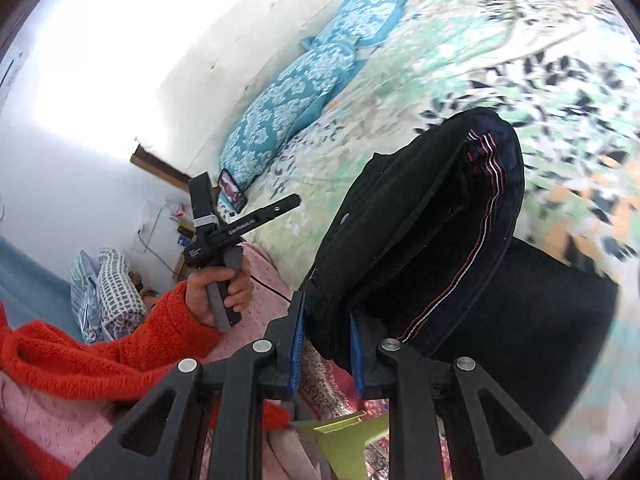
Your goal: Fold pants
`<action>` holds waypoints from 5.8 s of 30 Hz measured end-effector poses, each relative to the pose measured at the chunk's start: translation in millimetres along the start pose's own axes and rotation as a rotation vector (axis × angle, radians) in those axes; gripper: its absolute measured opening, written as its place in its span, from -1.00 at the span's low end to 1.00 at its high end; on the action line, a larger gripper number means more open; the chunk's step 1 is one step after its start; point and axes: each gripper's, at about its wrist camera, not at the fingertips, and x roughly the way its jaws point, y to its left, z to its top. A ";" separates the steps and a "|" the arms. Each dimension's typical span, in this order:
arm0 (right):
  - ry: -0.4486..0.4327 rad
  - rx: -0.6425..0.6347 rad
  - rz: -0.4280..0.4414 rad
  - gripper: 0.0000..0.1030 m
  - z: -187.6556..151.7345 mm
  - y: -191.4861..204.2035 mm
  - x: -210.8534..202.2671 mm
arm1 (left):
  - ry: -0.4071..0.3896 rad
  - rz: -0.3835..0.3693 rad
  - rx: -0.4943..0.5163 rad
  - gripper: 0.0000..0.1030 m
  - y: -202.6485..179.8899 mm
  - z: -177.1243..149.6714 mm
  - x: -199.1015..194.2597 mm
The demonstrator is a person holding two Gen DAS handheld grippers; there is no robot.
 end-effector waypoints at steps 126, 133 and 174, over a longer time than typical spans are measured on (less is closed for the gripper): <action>-0.145 0.231 -0.517 0.60 103.3 -166.3 -1.1 | 0.135 0.005 0.350 -0.17 -158.7 82.9 115.1; -0.257 0.185 -0.867 1.00 16.4 -115.1 -24.7 | -0.110 0.172 0.396 0.93 -134.0 14.7 48.1; -0.352 -0.002 -1.041 1.00 -22.1 36.1 10.9 | -0.012 0.142 0.346 0.98 -173.8 -34.5 -43.1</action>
